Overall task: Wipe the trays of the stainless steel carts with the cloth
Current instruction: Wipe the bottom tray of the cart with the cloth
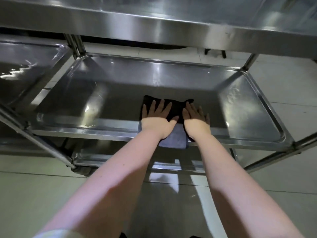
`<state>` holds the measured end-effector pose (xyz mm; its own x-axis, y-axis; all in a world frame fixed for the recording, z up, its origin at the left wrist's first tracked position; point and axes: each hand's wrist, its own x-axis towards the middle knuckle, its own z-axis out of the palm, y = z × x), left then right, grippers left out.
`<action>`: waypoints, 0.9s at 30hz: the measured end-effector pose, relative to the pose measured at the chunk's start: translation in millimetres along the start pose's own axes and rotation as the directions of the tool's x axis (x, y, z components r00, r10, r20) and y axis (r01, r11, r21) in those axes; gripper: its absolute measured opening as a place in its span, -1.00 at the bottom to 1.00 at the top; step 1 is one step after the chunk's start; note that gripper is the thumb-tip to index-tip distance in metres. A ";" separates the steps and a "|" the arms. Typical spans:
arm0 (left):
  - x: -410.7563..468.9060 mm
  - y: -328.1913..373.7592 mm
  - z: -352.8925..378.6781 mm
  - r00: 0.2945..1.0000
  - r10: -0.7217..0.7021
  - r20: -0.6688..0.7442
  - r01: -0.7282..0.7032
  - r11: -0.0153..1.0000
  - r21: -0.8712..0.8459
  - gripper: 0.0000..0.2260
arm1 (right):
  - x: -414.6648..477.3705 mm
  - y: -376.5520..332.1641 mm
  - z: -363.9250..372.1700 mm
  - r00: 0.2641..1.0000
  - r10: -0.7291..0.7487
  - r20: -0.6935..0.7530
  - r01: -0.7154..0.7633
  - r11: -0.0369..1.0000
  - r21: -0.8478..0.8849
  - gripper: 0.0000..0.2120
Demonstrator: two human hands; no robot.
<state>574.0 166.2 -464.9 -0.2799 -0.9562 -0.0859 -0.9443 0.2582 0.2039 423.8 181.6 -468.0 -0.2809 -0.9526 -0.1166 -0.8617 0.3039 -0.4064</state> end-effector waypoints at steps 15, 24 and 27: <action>-9.8 -141.8 -32.5 0.993 -0.116 0.035 0.110 0.983 0.146 -0.49 | -9.9 -27.5 16.1 0.999 -0.023 0.041 0.037 0.927 -0.374 -0.45; -5.6 -125.8 -24.4 0.999 -0.048 0.023 0.047 0.997 0.054 -0.45 | -6.8 -61.9 34.3 0.993 -0.067 0.093 0.090 0.958 -0.271 -0.53; -13.3 -207.4 -45.8 0.975 -0.222 0.027 0.220 0.972 0.079 -0.41 | -8.4 -63.7 36.3 0.994 -0.074 0.084 0.096 0.948 -0.302 -0.50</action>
<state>781.5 119.0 -461.4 -0.0676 -0.9855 -0.1557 -0.9934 0.0520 0.1025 496.4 169.8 -474.0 -0.1804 -0.9702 -0.1620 -0.9718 0.2012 -0.1229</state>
